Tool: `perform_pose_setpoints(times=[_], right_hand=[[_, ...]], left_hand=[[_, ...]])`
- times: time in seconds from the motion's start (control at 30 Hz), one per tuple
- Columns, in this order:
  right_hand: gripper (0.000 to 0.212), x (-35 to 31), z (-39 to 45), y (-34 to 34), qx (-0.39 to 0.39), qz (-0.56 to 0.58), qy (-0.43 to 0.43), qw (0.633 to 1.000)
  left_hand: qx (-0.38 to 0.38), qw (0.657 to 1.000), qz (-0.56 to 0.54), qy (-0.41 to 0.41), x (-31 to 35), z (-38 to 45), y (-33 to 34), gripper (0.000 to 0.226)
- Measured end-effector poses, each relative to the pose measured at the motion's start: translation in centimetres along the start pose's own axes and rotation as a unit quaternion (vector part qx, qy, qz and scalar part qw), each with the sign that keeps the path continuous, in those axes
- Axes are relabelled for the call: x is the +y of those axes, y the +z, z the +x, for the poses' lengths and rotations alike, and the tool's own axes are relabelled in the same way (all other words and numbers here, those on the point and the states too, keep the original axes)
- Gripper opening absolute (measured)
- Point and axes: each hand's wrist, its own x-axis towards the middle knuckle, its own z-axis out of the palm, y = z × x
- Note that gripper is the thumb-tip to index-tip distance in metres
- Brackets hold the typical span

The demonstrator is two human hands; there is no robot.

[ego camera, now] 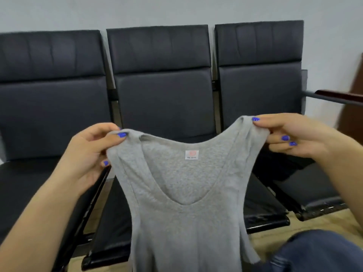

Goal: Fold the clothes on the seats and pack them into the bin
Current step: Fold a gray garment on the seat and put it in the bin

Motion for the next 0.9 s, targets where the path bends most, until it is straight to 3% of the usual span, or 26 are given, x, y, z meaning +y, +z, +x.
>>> perform_pose_setpoints(times=[0.17, 0.37, 0.5, 0.67, 0.8, 0.9], right_hand=[[0.014, 0.5, 4.1, -0.6, 0.071, -0.147, 0.014, 0.986], [0.011, 0.0, 8.6, 1.2, 0.084, -0.098, 0.039, 0.991], [0.012, 0.8, 11.6, 2.8, 0.096, -0.066, 0.046, 0.992], [0.017, 3.8, 15.4, 4.4, 0.085, -0.093, 0.049, 0.991], [0.013, 8.6, 18.1, 5.6, 0.085, -0.200, 0.057, 0.974], [0.020, 12.6, 19.3, 5.6, 0.095, -0.290, 0.077, 0.949]], left_hand=[[0.020, 0.983, 0.174, 0.060, -2.8, 1.7, -0.2, 0.013], [0.111, 0.966, 0.225, 0.062, -5.1, 3.8, 0.4, 0.007], [0.122, 0.975, 0.186, 0.000, -6.5, 5.4, 0.4, 0.010], [0.142, 0.975, 0.081, -0.148, -10.3, 7.3, 1.1, 0.007], [0.141, 0.949, 0.159, -0.231, -16.3, 7.9, 1.0, 0.006], [0.157, 0.927, 0.238, -0.242, -19.6, 7.8, 0.6, 0.012]])
